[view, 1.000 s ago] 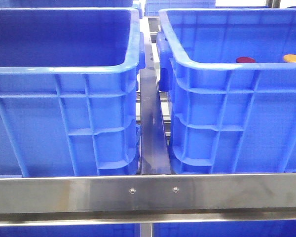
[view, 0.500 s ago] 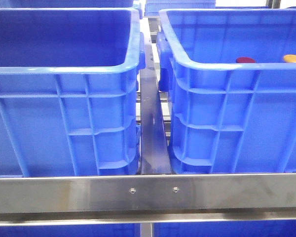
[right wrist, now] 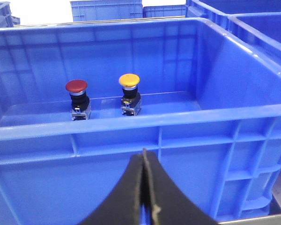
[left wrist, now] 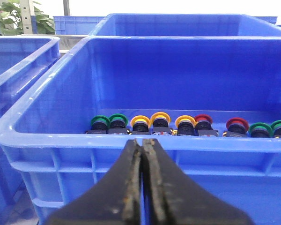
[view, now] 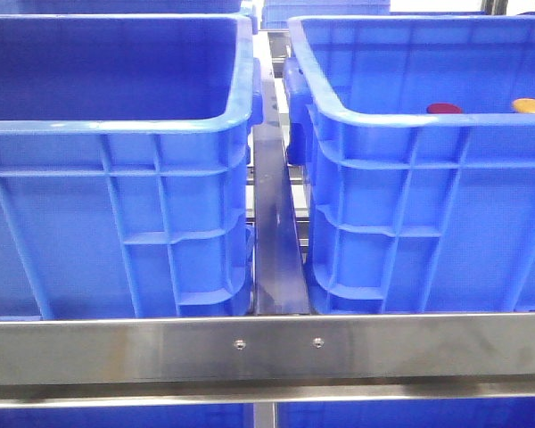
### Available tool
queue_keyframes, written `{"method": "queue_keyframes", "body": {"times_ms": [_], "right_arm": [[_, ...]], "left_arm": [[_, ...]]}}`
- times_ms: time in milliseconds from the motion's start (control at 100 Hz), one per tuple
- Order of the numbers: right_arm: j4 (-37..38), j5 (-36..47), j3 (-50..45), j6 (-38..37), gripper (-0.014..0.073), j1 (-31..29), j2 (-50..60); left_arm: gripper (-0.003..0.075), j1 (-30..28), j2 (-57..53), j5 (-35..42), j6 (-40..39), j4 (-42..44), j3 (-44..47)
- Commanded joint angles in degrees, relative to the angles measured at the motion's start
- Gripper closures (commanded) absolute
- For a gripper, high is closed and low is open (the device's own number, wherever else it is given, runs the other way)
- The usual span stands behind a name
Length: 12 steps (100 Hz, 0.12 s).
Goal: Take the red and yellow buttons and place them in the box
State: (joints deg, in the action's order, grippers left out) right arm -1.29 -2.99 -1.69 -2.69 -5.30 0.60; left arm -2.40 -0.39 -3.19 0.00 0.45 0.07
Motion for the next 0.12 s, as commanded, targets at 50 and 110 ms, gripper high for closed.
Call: {"method": "queue_keyframes", "body": {"times_ms": [50, 110], "right_arm": [[0.1, 4.0, 0.9, 0.3, 0.0662, -0.3, 1.4], [0.1, 4.0, 0.9, 0.3, 0.0662, -0.3, 1.4]], "left_arm": [[0.0740, 0.5, -1.7, 4.2, -0.7, 0.0, 3.0], [0.0740, 0.5, -1.7, 4.2, -0.7, 0.0, 3.0]]}}
